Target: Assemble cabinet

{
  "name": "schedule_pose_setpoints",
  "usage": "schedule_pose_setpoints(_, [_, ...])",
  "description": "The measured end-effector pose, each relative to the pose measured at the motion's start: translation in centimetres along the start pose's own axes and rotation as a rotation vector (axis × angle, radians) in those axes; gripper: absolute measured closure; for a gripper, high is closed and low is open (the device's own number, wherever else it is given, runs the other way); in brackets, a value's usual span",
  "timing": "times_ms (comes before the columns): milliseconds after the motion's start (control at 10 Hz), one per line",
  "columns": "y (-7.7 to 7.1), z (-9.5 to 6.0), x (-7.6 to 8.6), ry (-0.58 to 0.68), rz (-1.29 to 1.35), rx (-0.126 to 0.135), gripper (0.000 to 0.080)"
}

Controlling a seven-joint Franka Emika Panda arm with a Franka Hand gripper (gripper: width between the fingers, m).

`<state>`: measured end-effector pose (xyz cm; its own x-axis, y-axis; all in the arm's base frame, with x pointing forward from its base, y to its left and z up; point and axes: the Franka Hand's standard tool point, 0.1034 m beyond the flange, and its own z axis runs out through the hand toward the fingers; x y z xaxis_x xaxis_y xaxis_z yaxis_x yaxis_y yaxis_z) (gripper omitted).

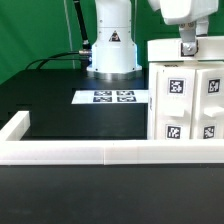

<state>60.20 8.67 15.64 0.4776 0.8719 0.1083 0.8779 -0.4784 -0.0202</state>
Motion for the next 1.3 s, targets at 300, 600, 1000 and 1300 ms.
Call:
schedule_pose_setpoints(300, [0.04, 0.01, -0.06, 0.004, 0.267, 0.003, 0.0239])
schedule_pose_setpoints(600, [-0.01, 0.06, -0.11, 0.002, 0.583, 0.004, 0.0239])
schedule_pose_setpoints(1000, [0.12, 0.16, 0.02, 0.022, 0.955, -0.012, 0.0239])
schedule_pose_setpoints(1300, [0.52, 0.07, 0.20, 0.044, 1.097, -0.021, 0.0239])
